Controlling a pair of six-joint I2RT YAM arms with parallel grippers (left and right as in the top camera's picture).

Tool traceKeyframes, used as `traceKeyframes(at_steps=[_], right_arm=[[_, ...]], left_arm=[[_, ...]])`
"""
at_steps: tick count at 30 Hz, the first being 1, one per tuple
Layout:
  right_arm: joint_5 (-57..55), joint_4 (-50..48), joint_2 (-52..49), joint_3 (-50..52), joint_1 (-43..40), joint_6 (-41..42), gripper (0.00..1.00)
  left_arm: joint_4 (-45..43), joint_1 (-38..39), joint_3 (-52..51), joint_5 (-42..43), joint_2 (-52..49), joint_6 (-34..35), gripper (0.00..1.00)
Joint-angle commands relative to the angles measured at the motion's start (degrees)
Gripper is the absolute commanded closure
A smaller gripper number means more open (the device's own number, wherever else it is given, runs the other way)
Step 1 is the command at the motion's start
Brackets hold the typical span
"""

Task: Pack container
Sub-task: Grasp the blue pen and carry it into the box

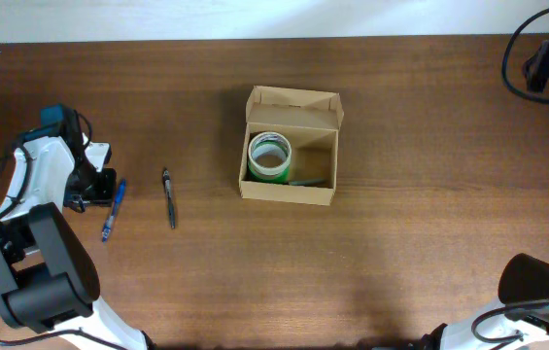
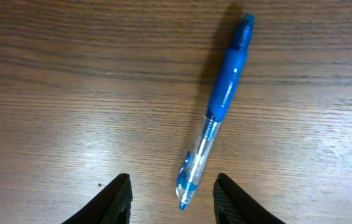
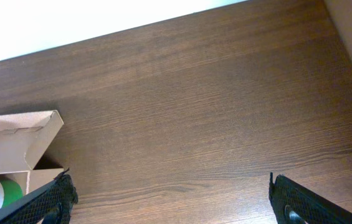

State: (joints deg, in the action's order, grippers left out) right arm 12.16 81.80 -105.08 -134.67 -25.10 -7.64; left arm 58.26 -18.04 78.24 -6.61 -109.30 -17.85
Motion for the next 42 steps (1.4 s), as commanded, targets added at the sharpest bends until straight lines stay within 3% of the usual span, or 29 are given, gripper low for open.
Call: traceKeyframes(at_steps=[1, 23, 26, 28, 29, 34, 39, 42], right_arm=[[0.74, -0.17, -0.09, -0.22, -0.04, 0.24, 0.01], [0.74, -0.17, -0.09, -0.22, -0.04, 0.24, 0.01], [0.74, -0.17, -0.09, -0.22, -0.04, 0.24, 0.01], [0.74, -0.17, -0.09, -0.22, -0.04, 0.24, 0.01], [0.74, -0.17, -0.09, -0.22, -0.04, 0.24, 0.01], [0.74, -0.17, -0.09, -0.22, -0.04, 0.24, 0.01], [0.74, -0.17, -0.09, -0.22, -0.04, 0.24, 0.01], [0.74, -0.17, -0.09, -0.22, -0.04, 0.24, 0.01]], left_arm=[[0.61, -0.13, 0.44, 2.47, -1.42, -1.38, 0.59], [1.11, -0.09, 0.33, 2.51, -9.77, -1.31, 0.63], [0.98, -0.07, 0.33, 2.32, -10.97, -1.29, 0.73], [0.96, 0.07, 0.33, 2.36, -11.72, -0.98, 0.94], [0.96, 0.17, 0.33, 2.38, -11.85, -0.76, 0.98], [0.81, 1.66, 1.4, 4.44, -11.87, 1.31, 0.98], [9.16, 3.98, 12.41, 7.54, -11.82, 2.03, 0.98], [19.34, 6.23, 28.79, 9.4, -11.82, 4.11, 0.98]])
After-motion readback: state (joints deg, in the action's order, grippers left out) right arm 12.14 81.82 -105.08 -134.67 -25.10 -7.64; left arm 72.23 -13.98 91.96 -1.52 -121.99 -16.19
